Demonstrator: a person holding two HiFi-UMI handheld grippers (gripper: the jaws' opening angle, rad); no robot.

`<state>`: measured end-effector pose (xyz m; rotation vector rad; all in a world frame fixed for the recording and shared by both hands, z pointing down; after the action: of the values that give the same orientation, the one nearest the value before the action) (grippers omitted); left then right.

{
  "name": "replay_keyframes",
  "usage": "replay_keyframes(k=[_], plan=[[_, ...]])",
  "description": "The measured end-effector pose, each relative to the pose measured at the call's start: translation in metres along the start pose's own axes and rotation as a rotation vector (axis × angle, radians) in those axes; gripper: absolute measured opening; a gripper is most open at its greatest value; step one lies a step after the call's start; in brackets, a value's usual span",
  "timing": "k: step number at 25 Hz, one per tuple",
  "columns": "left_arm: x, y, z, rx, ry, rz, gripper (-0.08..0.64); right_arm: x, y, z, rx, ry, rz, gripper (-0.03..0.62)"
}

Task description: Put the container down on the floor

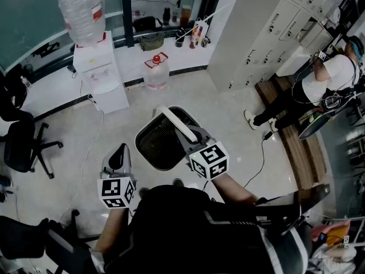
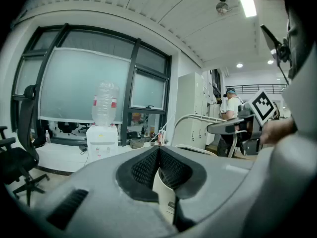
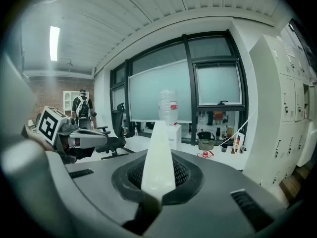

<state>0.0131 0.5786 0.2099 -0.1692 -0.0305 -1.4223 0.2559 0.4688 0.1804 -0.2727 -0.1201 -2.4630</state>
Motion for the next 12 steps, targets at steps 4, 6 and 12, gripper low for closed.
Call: replay_keyframes(k=[4,6,12], plan=[[0.0011,-0.0003,0.0045,-0.009,-0.007,0.009,0.012,0.0035,0.0006,-0.0008,0.002,0.008,0.007,0.015],[0.0014,-0.0016,0.0049,-0.009,-0.007,0.006,0.012,0.0049,0.0011,-0.0011,0.002,0.010,0.009,0.015],[-0.0016,-0.0067,0.0033,-0.006,-0.006,-0.015,0.012,0.0060,0.0027,-0.0007,0.012,0.009,0.015,0.015]])
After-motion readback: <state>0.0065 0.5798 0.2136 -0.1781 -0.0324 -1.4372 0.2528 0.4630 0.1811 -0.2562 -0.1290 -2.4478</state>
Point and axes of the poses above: the fingertips, and each gripper's own axes: x forward along the fingers, y to its right, z out of its underside, the point moved 9 cm from there along -x, backward along the fingers, and after that the axes turned 6 degrees about y, right-handed, at the moved point
